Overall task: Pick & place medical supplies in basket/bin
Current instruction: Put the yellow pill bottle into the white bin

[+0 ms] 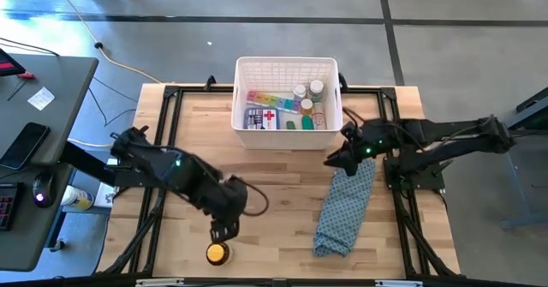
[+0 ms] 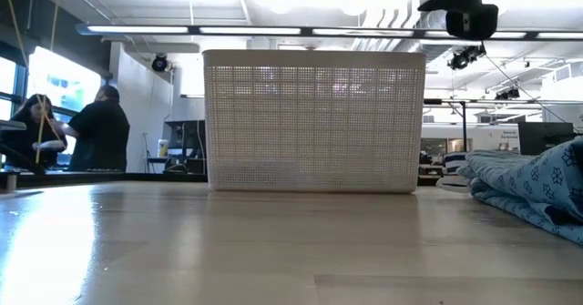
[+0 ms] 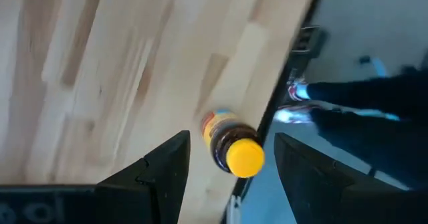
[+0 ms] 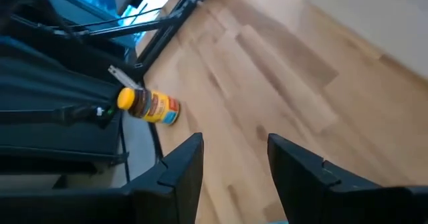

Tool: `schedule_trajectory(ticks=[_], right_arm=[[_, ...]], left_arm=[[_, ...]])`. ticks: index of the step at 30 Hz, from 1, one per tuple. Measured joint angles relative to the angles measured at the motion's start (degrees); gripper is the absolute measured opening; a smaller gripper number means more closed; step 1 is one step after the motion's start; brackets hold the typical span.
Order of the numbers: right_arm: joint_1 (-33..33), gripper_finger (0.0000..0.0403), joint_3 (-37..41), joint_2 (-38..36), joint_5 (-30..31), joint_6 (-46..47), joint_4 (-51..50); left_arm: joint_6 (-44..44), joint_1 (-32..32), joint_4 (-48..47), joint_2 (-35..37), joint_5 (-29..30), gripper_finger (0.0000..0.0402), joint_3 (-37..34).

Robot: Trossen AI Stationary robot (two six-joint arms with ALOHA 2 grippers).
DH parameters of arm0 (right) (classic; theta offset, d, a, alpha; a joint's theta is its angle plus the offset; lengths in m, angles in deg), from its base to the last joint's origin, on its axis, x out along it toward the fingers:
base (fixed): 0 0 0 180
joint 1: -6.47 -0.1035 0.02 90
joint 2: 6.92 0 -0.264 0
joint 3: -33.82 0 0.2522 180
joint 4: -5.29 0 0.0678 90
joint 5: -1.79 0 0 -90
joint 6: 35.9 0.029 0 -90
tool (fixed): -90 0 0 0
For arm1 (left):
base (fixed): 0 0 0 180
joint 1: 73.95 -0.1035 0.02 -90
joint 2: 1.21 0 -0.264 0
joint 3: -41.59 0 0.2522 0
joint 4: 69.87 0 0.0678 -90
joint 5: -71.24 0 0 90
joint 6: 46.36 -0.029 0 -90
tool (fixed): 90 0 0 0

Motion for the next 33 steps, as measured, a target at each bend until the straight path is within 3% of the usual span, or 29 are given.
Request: schedule_trajectory(ticks=[6,13,19,23,30,33], right_arm=[[-7.71,0.0157,0.02,2.12,4.77,4.27,4.1],[-14.09,0.0157,0.02,4.79,12.23,10.1,6.23],[-16.96,0.0159,0.02,6.8,8.75,14.53,6.37],[-19.31,0.0161,0.02,7.82,8.26,19.46,6.55],[-23.96,0.0161,0.02,10.47,11.51,21.49,8.46],[-25.6,0.0161,0.02,11.71,13.95,24.11,8.78]], left_arm=[[14.16,3.81,-0.1,0.97,-3.16,0.0248,-8.89],[21.86,9.17,2.81,0.49,-9.01,0.0248,-18.65],[29.24,14.12,11.98,-0.41,-3.04,0.0252,-19.09],[31.81,15.23,11.47,-2.03,-4.69,0.0285,-19.16],[33.0,15.15,13.15,-2.83,-4.3,0.0387,-19.13],[32.3,15.15,12.45,-4.32,-3.87,0.0389,-19.13]])
